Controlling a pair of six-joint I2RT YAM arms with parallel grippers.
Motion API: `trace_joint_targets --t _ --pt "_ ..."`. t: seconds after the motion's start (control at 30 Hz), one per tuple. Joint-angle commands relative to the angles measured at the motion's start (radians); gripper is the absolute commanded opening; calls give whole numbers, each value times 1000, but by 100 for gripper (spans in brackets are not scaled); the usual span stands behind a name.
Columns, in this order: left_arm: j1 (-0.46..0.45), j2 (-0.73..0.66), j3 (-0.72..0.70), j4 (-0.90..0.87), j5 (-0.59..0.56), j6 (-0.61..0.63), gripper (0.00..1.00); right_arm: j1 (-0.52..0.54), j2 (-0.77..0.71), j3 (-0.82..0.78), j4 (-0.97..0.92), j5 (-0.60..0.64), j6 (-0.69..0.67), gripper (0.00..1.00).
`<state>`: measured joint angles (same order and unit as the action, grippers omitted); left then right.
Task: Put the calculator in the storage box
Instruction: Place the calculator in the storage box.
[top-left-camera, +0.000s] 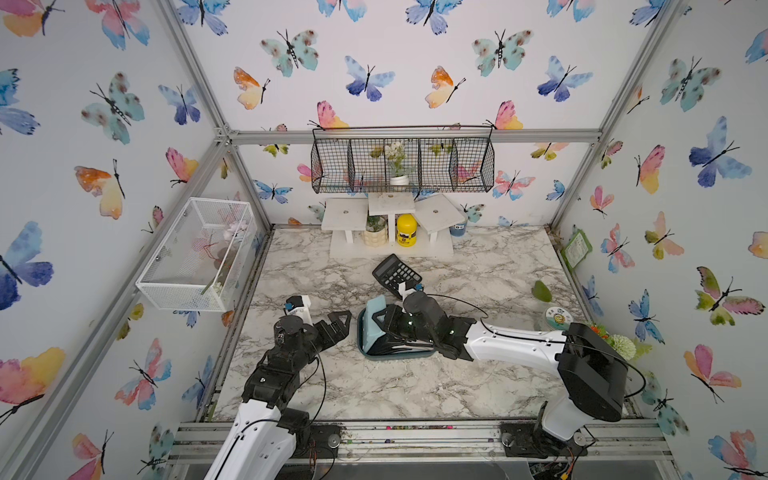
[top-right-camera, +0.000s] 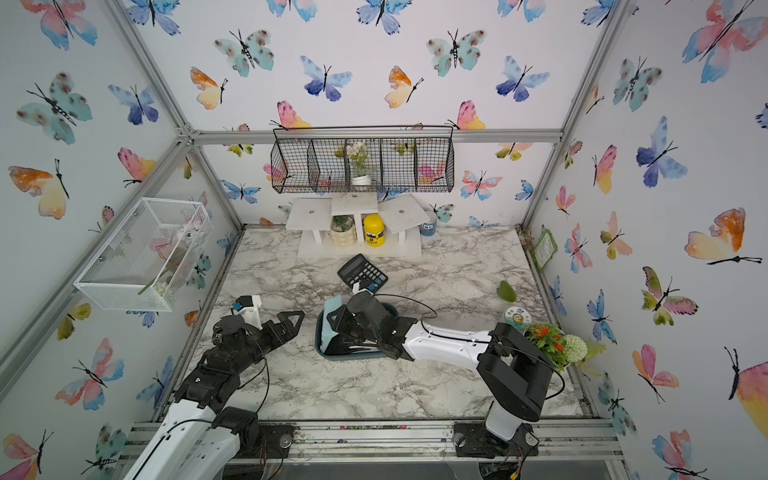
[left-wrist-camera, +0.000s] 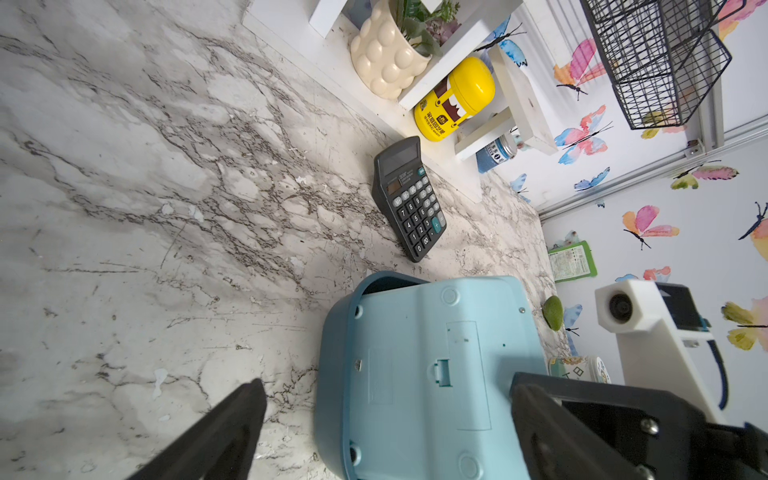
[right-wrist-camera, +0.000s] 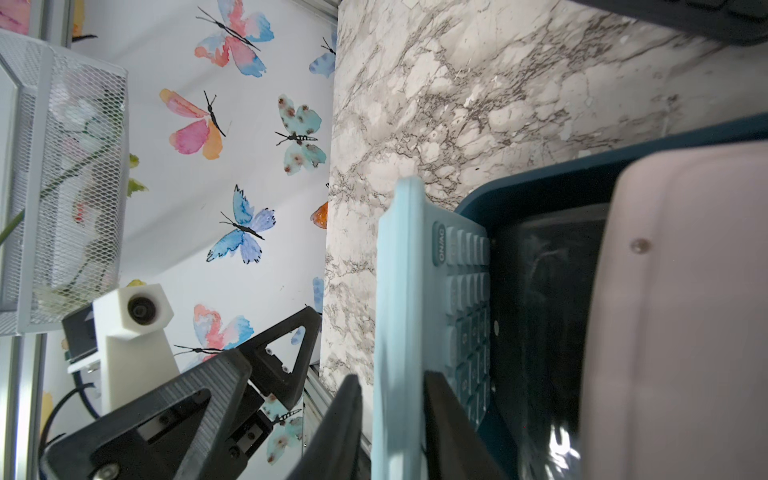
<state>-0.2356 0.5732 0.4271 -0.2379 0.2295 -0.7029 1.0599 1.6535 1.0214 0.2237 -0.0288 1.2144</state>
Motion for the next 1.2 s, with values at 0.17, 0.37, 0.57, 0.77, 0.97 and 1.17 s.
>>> trace_joint_targets --t 0.17,0.37,0.57,0.77,0.97,1.17 --pt "1 -21 10 -26 -38 19 99 6 -31 42 -55 12 -44 39" --pt "1 -29 27 -33 -39 15 99 6 -95 43 -153 28 -77 41" --pt "1 -19 39 -33 -25 11 99 6 -198 0 -225 98 -113 42" --pt "1 18 50 -18 17 13 99 5 -262 -29 -252 130 -143 42" --pt "1 32 57 -5 45 13 99 5 -289 -25 -273 130 -233 46" --pt "1 98 81 19 83 44 99 5 -347 -34 -345 161 -374 79"
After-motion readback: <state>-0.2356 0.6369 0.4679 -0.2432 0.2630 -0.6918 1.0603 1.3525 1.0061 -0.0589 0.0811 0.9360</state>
